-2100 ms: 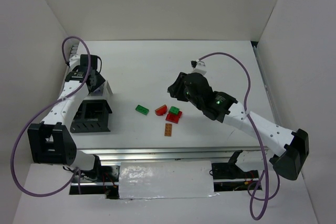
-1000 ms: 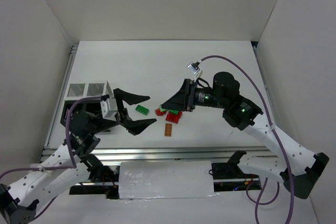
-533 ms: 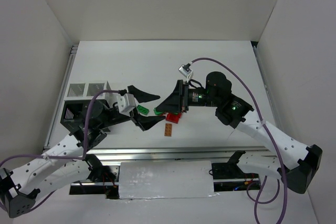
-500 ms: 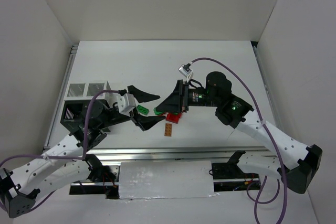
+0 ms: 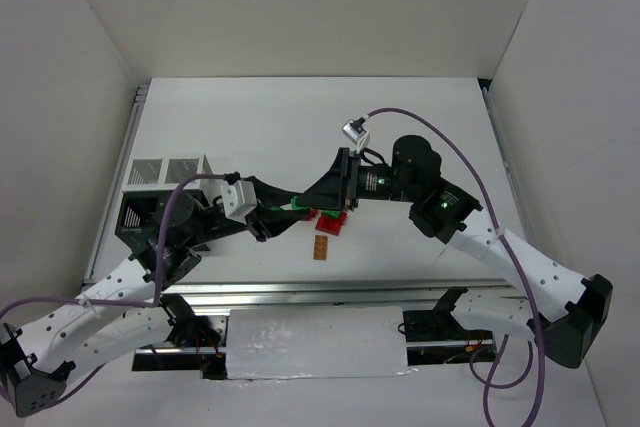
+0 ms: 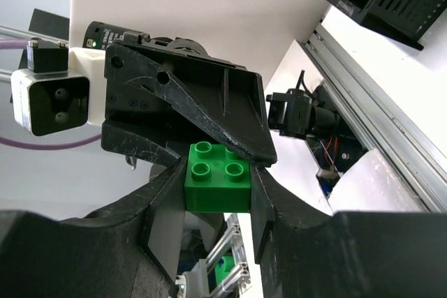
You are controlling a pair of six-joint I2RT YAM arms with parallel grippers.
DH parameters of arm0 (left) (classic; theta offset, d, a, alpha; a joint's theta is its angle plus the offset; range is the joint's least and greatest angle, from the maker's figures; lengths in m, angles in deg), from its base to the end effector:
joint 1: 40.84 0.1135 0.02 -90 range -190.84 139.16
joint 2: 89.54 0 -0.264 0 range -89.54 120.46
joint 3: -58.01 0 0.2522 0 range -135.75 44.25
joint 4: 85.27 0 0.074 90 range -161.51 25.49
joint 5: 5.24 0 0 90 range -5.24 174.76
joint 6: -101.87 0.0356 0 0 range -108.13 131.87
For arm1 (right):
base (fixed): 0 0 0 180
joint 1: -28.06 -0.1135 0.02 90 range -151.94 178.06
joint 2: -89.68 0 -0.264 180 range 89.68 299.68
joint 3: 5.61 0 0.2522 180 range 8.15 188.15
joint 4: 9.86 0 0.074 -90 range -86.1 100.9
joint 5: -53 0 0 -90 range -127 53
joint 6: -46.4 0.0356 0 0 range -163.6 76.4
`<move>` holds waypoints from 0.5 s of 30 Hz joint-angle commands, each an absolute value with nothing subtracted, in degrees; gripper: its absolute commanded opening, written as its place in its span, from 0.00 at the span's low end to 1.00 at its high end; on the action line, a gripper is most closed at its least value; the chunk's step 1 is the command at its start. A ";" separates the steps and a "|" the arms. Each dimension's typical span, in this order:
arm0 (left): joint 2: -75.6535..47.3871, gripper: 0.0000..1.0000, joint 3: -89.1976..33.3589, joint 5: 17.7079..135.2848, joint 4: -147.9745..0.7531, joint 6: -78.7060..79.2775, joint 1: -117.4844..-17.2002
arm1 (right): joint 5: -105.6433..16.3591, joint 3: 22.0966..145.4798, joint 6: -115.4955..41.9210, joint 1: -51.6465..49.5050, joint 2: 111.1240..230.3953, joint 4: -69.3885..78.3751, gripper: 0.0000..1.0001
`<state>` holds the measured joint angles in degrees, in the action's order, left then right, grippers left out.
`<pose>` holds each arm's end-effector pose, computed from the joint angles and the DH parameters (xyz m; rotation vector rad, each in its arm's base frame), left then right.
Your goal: Sort the legos into containers by color
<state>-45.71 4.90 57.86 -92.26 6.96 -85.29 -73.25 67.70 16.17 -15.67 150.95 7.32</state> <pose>0.1172 -0.1375 0.3666 0.8466 1.1050 -1.0267 0.1604 0.1825 0.3884 -0.3047 2.0057 1.7890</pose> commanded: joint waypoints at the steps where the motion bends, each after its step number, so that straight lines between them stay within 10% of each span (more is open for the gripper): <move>1: -45.86 0.33 1.89 58.30 -94.36 6.24 -85.49 | -72.86 68.36 14.50 -16.15 151.20 6.71 0.00; 7: -45.07 0.00 0.22 60.66 -91.73 6.59 -85.49 | -70.14 67.57 14.05 -16.15 151.73 7.77 0.14; 10: -44.80 0.00 0.56 67.05 -90.67 6.77 -85.49 | -68.57 67.48 13.53 -15.89 151.90 8.19 0.92; 15: -46.21 0.00 1.89 88.15 -88.48 3.61 -85.40 | -67.67 64.06 14.14 -10.54 151.21 6.98 1.00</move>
<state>-44.92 3.19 72.97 -88.11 5.78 -85.35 -69.12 66.59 14.59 -13.72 151.65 7.80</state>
